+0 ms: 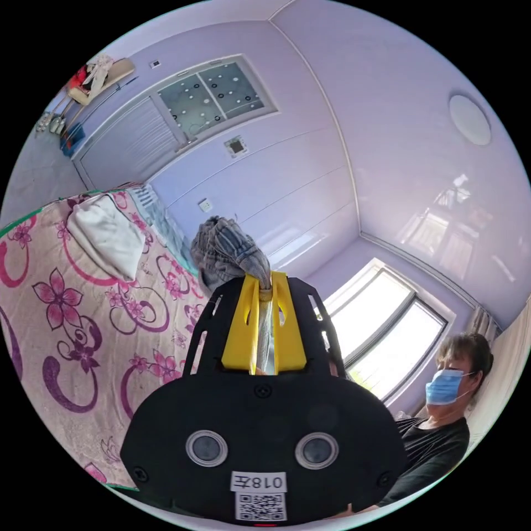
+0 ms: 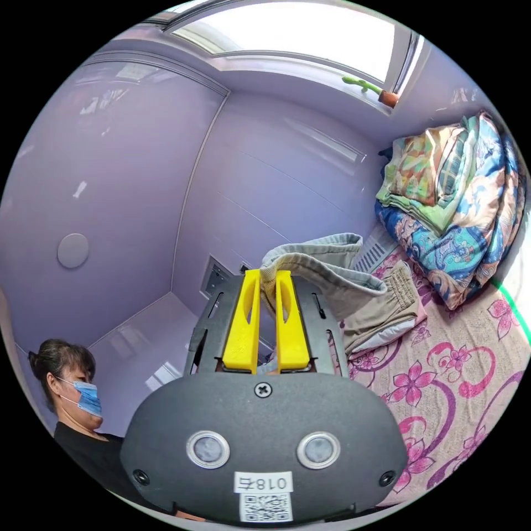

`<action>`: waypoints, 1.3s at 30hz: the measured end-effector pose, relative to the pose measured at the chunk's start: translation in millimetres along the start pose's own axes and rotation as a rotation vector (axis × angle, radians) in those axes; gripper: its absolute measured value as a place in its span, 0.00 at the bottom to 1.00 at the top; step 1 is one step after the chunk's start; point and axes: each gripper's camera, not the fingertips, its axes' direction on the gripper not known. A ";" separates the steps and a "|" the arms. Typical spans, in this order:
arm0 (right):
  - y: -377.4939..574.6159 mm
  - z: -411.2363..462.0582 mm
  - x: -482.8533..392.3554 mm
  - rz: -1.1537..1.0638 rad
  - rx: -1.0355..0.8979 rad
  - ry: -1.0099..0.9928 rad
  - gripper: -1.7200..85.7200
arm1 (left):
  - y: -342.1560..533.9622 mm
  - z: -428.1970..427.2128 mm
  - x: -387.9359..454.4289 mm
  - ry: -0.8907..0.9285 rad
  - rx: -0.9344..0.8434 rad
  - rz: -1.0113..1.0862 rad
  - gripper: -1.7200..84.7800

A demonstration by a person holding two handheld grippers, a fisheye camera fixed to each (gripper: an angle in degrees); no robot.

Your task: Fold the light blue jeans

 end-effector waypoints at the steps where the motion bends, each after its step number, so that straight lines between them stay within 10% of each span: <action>1: 0.4 11.9 16.2 0.005 -0.018 0.071 0.08 | -5.7 13.7 -23.9 -0.029 -0.011 -0.046 0.07; 7: 47.9 41.8 164.5 0.386 -0.112 0.633 0.05 | 48.8 14.4 -159.4 -0.407 0.049 -0.555 0.14; 25: 106.6 237.3 146.8 -0.526 -0.564 0.893 0.11 | 175.9 52.8 18.9 -0.177 -0.467 -0.062 0.09; 39: 79.0 323.6 282.7 -0.337 -0.939 1.126 0.08 | 169.8 48.6 118.6 -0.457 -0.485 -0.095 0.08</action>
